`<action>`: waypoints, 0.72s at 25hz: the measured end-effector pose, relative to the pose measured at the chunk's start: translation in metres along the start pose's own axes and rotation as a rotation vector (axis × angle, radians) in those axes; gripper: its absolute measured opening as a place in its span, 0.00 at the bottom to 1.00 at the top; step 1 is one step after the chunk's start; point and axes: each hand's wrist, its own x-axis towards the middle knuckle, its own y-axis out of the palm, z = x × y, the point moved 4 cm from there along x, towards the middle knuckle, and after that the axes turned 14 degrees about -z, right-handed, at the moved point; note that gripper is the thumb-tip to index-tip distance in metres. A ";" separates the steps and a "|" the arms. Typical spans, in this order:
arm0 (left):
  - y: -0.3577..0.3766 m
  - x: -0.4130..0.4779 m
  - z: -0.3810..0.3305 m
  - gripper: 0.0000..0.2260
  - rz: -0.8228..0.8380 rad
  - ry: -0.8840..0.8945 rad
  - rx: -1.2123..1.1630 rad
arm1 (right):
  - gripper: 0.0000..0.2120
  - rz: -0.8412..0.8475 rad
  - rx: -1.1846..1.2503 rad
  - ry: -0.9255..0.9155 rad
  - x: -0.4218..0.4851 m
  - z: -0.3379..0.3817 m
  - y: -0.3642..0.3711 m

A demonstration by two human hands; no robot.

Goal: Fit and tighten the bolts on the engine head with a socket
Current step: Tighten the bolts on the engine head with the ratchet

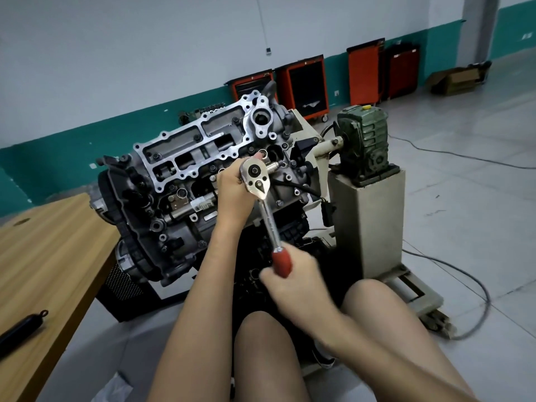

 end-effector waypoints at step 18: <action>0.004 0.000 0.005 0.19 -0.001 0.023 0.023 | 0.15 -0.009 -0.142 -0.122 0.013 0.004 -0.027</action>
